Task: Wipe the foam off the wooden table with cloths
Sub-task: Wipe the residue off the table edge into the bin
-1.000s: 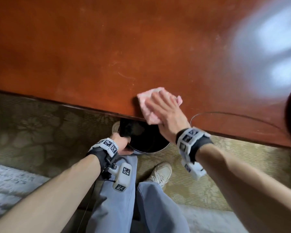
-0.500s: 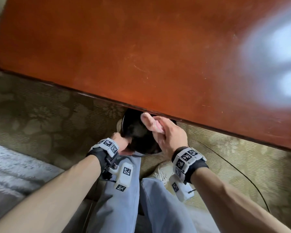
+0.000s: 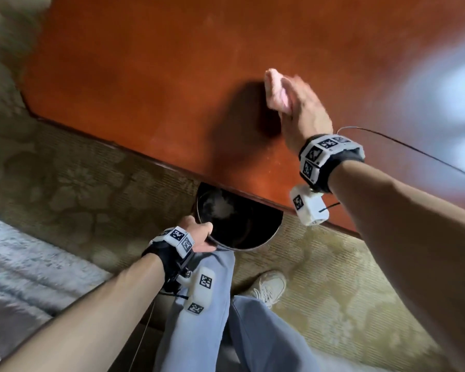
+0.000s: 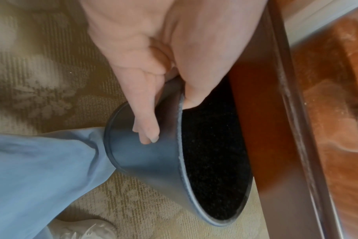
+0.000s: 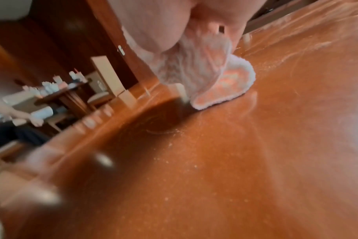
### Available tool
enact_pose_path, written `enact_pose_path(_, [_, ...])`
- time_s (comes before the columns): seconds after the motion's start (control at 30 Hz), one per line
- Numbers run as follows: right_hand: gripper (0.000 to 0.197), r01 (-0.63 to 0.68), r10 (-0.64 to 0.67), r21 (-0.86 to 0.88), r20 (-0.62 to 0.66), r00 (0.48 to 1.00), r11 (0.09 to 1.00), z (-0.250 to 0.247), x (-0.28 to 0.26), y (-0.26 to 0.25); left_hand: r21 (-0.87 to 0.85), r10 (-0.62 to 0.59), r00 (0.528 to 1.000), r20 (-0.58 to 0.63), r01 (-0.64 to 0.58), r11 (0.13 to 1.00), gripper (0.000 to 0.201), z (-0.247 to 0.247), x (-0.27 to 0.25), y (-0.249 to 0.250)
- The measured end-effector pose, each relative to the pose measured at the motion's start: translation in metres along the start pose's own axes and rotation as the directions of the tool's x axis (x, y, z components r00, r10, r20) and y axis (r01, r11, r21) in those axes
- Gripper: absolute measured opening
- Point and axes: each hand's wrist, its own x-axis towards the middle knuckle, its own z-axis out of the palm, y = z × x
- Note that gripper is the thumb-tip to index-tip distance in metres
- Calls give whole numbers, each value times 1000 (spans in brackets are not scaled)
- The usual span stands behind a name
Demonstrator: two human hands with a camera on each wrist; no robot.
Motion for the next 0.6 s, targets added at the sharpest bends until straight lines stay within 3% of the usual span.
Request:
enact_pose_path(0.1, [62,180,-165,-87,153,974,980,20,-27,-5,-170,1,999,47,7,985,28,-1,1,5])
enact_pose_path(0.2, [62,311,-302,-43,150,941,949,48,-86,-7,-224,-9,997,70,25,974,33,-4,3,9])
enact_pose_path(0.33, [60,338,-344,70,245,906,939,72,-177,-15,-148,-15,1000,22,18,989,22,-15,-1,7])
enact_pose_path(0.47, [58,334,-306,26,473,826,942,85,-217,-13,-244,-25,998,66,40,969,33,-11,-7,-3])
enact_pose_path(0.6, [61,253,-260,61,267,928,966,60,-178,-34,-197,-27,1000,5,28,980,19,-22,-13,-16])
